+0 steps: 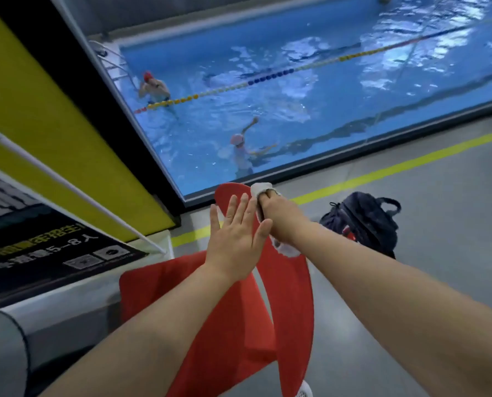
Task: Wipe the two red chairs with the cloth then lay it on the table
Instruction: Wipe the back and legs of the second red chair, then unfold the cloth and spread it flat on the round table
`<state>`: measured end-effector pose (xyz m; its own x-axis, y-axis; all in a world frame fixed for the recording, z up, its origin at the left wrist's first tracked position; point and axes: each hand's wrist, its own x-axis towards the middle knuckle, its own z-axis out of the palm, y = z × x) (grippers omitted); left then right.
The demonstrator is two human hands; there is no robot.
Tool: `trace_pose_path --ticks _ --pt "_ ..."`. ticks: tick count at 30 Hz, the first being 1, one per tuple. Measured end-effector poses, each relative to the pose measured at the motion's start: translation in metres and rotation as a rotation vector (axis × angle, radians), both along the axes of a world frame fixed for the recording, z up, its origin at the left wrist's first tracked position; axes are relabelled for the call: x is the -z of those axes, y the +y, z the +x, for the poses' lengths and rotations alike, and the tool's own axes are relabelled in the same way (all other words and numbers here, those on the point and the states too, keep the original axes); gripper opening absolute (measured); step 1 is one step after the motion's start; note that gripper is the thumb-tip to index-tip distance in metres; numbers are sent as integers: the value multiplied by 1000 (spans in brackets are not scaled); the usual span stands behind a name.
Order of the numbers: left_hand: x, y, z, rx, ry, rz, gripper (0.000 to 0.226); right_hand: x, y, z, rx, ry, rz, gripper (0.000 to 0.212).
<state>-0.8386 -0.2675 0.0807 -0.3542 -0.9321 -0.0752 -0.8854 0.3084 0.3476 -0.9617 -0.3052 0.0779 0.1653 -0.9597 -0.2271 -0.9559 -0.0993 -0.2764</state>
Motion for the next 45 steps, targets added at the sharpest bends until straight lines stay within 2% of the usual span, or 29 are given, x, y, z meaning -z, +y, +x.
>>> trace_pose_path --ticks 4,6,8,10,12,17,20,25,28,31,33,36,43,45 --pt "-5 2 11 -99 7 12 78 -10 -17 6 40 -28 -96 25" --pt "-11 4 18 -139 15 15 86 -14 -13 6 93 -70 -209 19" --pt "-17 5 26 -174 57 11 85 -22 -4 7 109 -248 -321 14" --pt "-27 7 34 -203 146 12 76 -38 8 11 89 -524 -307 17" --pt "-41 12 46 -220 252 -31 67 -61 24 19 85 -738 -209 22" --pt "-81 34 78 -218 318 -265 55 -94 68 50 117 -901 -138 33" --pt "-98 52 99 -251 349 -400 52 -106 89 83 133 -988 -179 44" --pt "-118 76 155 -332 491 -449 30 -127 115 149 80 -953 -341 67" --pt "-122 88 186 -312 631 -375 26 -132 132 189 14 -881 -420 55" --pt "-123 99 212 -347 811 -254 31 -131 146 221 -2 -809 -360 56" --pt "-124 107 230 -374 903 -168 26 -133 156 237 -29 -779 -300 61" --pt "-129 120 259 -376 936 -122 11 -140 167 251 -69 -815 -271 62" --pt "-149 166 300 -343 948 -138 33 -146 181 282 -71 -762 -401 22" --pt "-153 182 309 -338 900 -164 33 -144 190 292 -54 -767 -384 28"
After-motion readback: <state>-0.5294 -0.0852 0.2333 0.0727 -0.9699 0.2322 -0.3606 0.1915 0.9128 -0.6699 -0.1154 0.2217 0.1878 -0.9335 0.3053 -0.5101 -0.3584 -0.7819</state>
